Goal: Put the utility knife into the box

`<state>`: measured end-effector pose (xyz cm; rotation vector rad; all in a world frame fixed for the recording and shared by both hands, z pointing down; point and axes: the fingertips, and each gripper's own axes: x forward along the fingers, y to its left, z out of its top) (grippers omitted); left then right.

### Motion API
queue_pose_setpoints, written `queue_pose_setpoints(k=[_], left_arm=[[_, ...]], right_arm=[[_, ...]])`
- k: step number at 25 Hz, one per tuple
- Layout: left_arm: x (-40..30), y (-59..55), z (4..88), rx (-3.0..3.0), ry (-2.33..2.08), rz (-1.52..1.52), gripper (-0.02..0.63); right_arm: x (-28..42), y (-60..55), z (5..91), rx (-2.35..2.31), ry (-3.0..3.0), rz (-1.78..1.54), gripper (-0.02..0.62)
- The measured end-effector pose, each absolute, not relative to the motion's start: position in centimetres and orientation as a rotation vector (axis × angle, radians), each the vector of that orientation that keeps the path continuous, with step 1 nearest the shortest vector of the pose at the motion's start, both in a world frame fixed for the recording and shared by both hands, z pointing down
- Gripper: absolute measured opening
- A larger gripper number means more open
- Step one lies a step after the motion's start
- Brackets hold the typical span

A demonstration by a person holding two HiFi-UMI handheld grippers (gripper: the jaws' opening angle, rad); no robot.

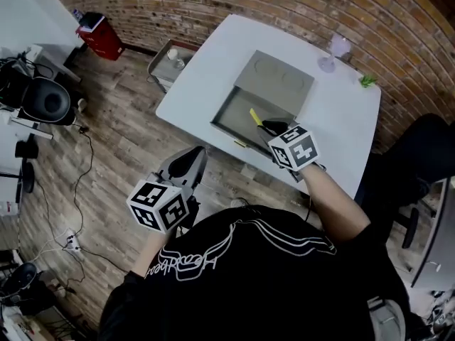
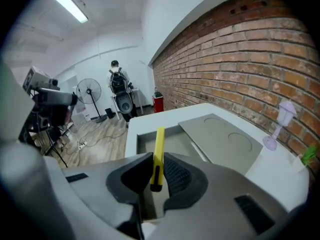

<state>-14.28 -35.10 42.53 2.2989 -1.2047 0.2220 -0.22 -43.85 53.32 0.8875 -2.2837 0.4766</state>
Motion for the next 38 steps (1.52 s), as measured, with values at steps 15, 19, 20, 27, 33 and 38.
queue_pose_setpoints(k=[15, 19, 20, 27, 33, 38], left_arm=[[-15.2, -38.7, 44.3, 2.280, -1.156, 0.240, 0.041], [-16.0, -38.8, 44.2, 2.281, -1.141, 0.264, 0.041], [-16.2, -38.8, 44.1, 2.282, -1.139, 0.270, 0.041], [-17.4, -38.3, 43.6, 2.287, -1.102, 0.297, 0.041], [-17.5, -38.0, 43.8, 2.295, -1.051, 0.313, 0.041], [-16.6, -37.6, 43.6, 2.315, -0.972, 0.299, 0.041]], right_arm=[[0.8, -46.5, 62.5, 0.753, -1.855, 0.349, 0.069], [0.8, -46.3, 63.1, 0.711, -1.790, 0.321, 0.071], [0.8, -46.3, 63.1, 0.704, -1.783, 0.323, 0.071], [1.7, -46.6, 62.7, 0.748, -1.764, 0.342, 0.124], [1.1, -45.6, 60.3, 0.838, -1.880, 0.411, 0.265], [0.5, -44.0, 54.3, 1.019, -2.092, 0.447, 0.238]])
